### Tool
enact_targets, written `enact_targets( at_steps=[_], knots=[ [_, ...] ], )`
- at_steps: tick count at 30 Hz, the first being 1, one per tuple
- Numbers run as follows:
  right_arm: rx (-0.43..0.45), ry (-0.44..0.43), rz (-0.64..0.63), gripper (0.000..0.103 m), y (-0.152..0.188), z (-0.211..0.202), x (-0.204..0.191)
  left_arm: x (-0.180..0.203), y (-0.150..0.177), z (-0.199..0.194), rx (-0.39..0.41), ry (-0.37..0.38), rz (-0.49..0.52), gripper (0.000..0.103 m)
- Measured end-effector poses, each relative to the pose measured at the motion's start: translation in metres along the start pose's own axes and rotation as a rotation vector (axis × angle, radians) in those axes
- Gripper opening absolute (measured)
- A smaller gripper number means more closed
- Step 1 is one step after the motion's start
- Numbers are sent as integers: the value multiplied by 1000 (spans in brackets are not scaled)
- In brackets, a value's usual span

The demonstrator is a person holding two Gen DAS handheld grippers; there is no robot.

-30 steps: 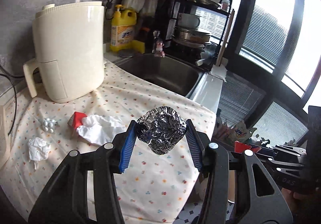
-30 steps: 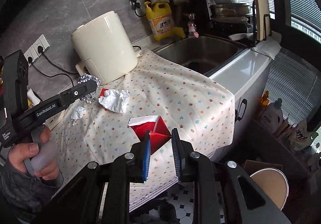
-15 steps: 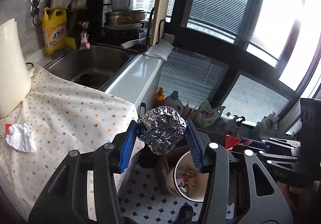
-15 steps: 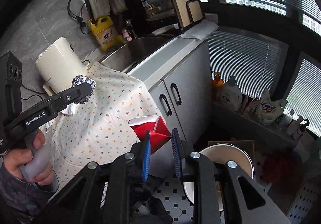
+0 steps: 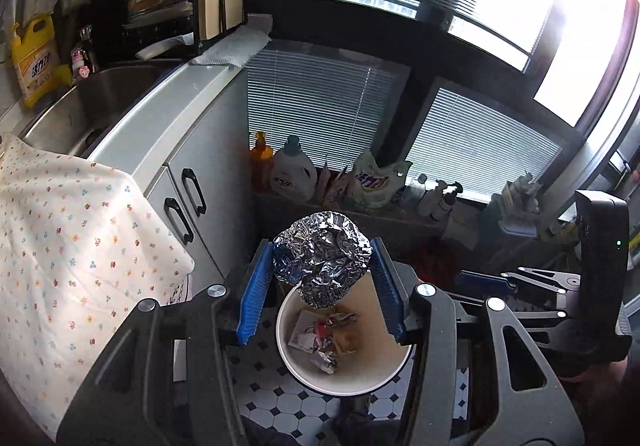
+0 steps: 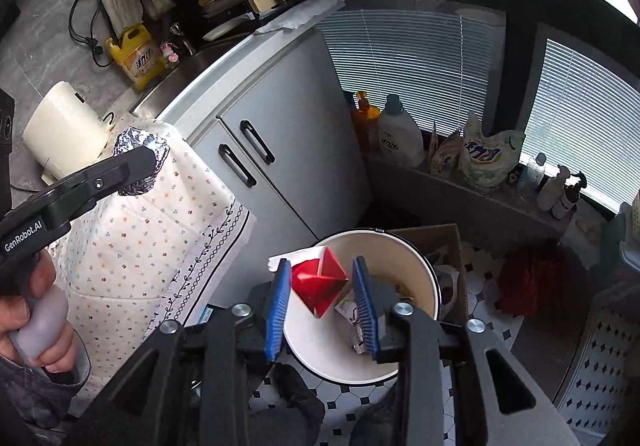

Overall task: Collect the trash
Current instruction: 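Lower the foil ball into the bin and open the left tool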

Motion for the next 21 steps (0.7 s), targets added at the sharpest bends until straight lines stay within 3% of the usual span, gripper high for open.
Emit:
enact_targets(
  at_steps=[7,19,21],
  knots=[
    [-61,27,44,53,19,1,52,28,21,40,-96,-11,-14,49],
    [-39,110,101,61,36,-50,100,72,57,103,-258,25,-33,51],
    [-39,123,107,61,38,-57,104,76,61,117,-299,21,-43,68]
  ],
)
Point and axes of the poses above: each gripper's, at about its wrist camera, not at the fingertips, and z roughly the way its jaws point, x to its right, y to its underside, the point moved 1 cm from there along z, roughly the way its jaws point, and after that the axes turned 12 degrees about -y, right-handed, at the moved point
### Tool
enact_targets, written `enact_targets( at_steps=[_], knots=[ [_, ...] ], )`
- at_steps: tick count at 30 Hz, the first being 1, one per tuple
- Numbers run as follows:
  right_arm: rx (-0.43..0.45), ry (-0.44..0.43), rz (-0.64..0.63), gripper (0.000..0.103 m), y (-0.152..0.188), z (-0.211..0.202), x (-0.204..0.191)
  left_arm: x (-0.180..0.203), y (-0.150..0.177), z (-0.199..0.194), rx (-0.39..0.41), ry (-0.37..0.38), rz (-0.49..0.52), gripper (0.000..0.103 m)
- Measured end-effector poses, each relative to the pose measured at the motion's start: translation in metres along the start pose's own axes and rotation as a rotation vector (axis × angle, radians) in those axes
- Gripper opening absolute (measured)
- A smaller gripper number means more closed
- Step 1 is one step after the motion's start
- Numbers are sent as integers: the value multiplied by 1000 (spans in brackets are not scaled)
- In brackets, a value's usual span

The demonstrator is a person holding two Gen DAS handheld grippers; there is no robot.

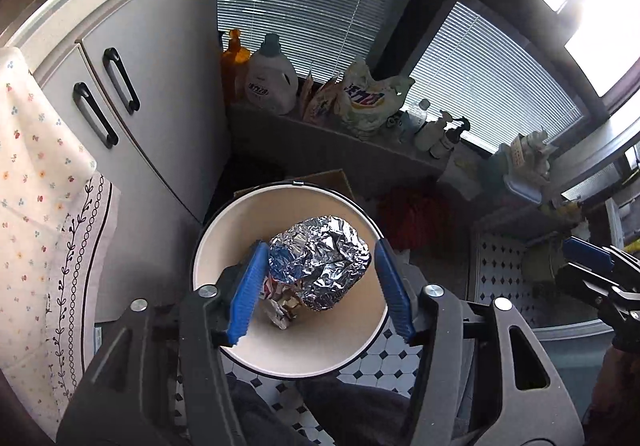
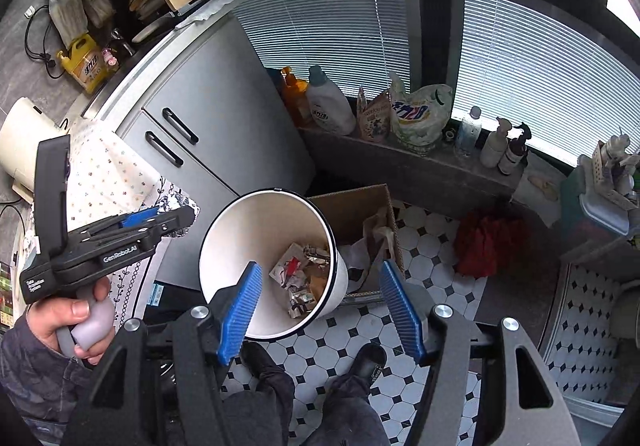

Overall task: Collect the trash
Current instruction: 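Lower the foil ball into the bin and open the left tool, then move both open tools back over the crumpled paper on the counter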

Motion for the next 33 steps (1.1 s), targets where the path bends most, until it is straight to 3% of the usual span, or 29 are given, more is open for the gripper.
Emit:
enact_targets(
  at_steps=[1,7,17,24,33],
  knots=[
    [2,7,1,62,1,-3,2,1,0,5,-15,-5,-9,84],
    [13,27,26,69,3,-10,7,0,-4,3,-10,-2,-15,96],
    [38,18,-47,91,-20,10,-46,-54,-1,-46,67,-24,-72,97],
    [24,-33,-108,93,-35,30,-108,-113,5,-95,150,-75,-119,97],
    [-17,-144,-271,93,-41,63,-219,-214,39,-161,242,-170,-280,97]
  ],
)
Point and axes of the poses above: each gripper's, at about its wrist camera, not at the fingertips, and z roughly the way its jaws point, x to its right, y to its underside, the point moved 1 cm from there along z, roughly the way its jaws point, and after that the axes turned 12 degrees about -y, right-handed, at the moved point
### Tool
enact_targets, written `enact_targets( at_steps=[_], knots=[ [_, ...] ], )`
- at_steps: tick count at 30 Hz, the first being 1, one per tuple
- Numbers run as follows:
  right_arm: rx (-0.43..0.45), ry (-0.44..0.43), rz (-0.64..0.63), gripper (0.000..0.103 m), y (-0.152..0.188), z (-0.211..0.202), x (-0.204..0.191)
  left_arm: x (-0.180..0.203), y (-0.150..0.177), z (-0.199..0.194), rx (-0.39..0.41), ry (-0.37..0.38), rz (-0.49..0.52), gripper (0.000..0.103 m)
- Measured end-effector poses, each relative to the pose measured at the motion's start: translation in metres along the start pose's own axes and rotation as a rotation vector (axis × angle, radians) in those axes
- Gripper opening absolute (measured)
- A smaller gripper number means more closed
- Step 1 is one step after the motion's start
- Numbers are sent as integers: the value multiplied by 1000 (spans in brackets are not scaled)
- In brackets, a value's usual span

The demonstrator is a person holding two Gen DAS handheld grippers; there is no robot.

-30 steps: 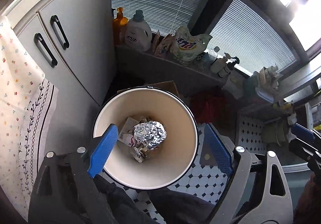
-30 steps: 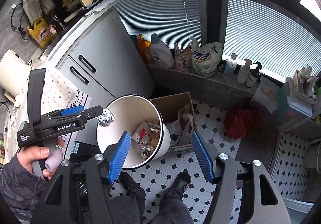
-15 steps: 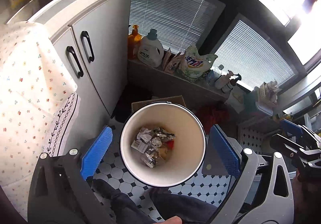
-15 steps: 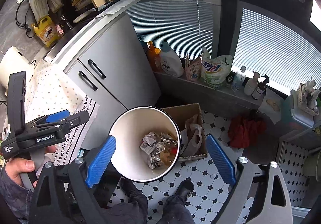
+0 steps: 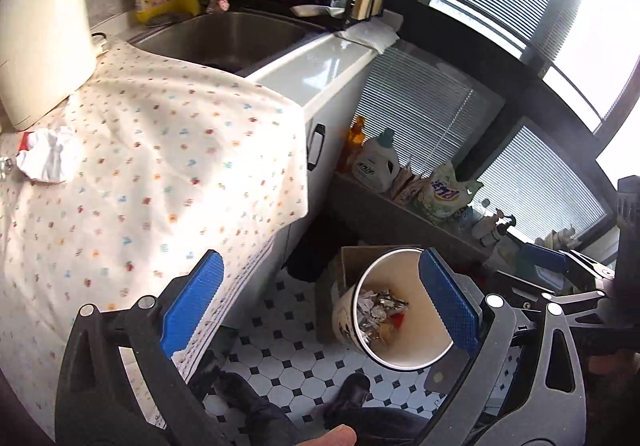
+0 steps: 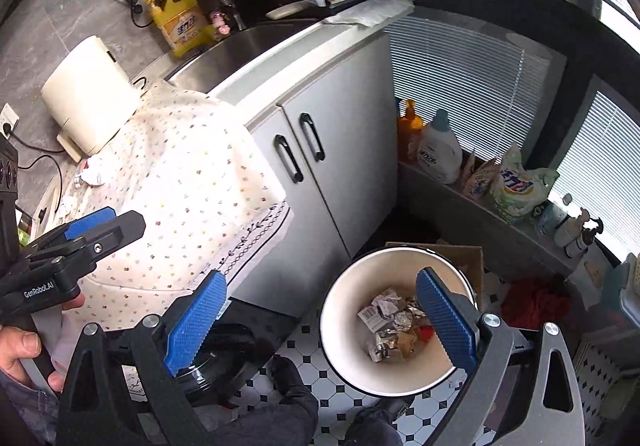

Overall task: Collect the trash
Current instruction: 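Move both open tools back over the crumpled paper on the counter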

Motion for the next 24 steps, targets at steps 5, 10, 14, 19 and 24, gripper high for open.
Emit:
enact_targets(
  at_steps=[5,10,14,19,24],
  knots=[
    [-13,-60,-84,93,-15,24,-60,-66,-3,-30,64,-65,-86,97],
    [-20,-113,-160,93,-27,42,-115,-127,-1,-51,110,-134,-175,97],
    [-33,-143,-214,93,-34,57,-154,-173,7,-62,128,-181,-236,97],
    [-42,-173,-260,93,-40,78,-197,-224,19,-76,150,-230,-290,97],
    [-64,-208,-308,92,-41,100,-242,-273,26,-82,173,-273,-334,97]
  ],
)
Point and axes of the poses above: each gripper's, at about its wrist camera, not at the fingertips, and z roughly the way its jaws point, x to its right, y to its underside, the point moved 1 cm from there along z, roughly the way its jaws point, and after that the axes turned 12 degrees about -y, right-handed, at the moved point
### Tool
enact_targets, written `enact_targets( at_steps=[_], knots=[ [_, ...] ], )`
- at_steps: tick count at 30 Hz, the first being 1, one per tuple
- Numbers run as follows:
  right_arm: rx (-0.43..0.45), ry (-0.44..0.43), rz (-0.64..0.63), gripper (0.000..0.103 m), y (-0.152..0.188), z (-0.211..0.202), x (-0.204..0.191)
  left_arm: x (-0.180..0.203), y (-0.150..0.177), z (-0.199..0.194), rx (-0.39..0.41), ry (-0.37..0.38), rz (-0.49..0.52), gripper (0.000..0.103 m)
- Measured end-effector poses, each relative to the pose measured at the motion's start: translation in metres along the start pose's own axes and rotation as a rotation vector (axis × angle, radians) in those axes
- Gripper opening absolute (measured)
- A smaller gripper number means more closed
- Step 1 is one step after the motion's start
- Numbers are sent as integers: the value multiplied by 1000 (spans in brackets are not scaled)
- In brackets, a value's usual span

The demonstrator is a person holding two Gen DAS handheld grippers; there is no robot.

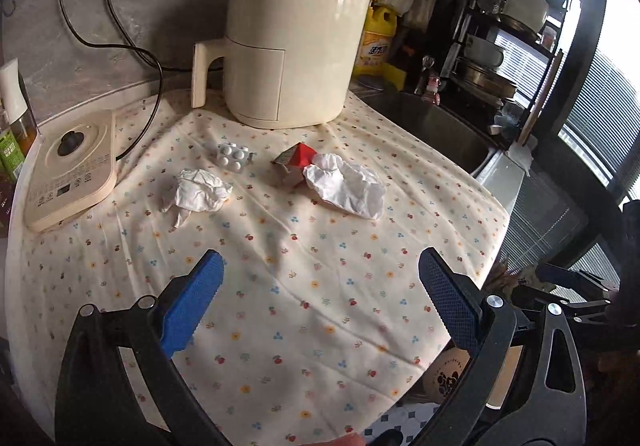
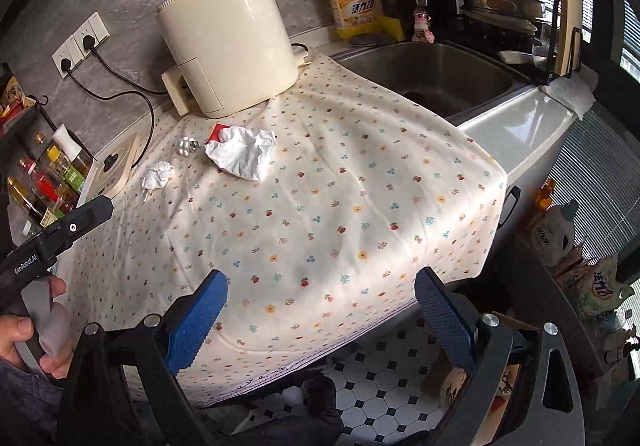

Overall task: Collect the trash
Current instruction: 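Move both open tools back over the crumpled paper on the counter, then grasp the small white tissue with the left tool while the right tool grasps the large white paper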

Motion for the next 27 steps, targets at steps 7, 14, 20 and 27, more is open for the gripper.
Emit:
enact_targets(
  at_steps=[7,14,20,27],
  knots=[
    [-10,-17,-47,92,-14,33,-39,-47,-20,16,41,-30,-34,97],
    [-12,2,-45,92,-29,62,-59,-79,-28,46,22,-28,-40,97],
    [-33,36,-26,90,-42,87,-62,-97,-34,79,-7,-2,-51,97],
    [-31,81,-3,87,-67,115,-60,-100,-48,121,-52,21,-17,97]
  ],
)
Point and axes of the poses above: each gripper's, at about its wrist camera, not at the fingertips, and z roughly the way its jaws point, x to its right, y to its underside, the point moved 1 cm from there along z, roughly the way its jaws point, and after that the axes turned 12 degrees about -y, right-handed, at the moved point
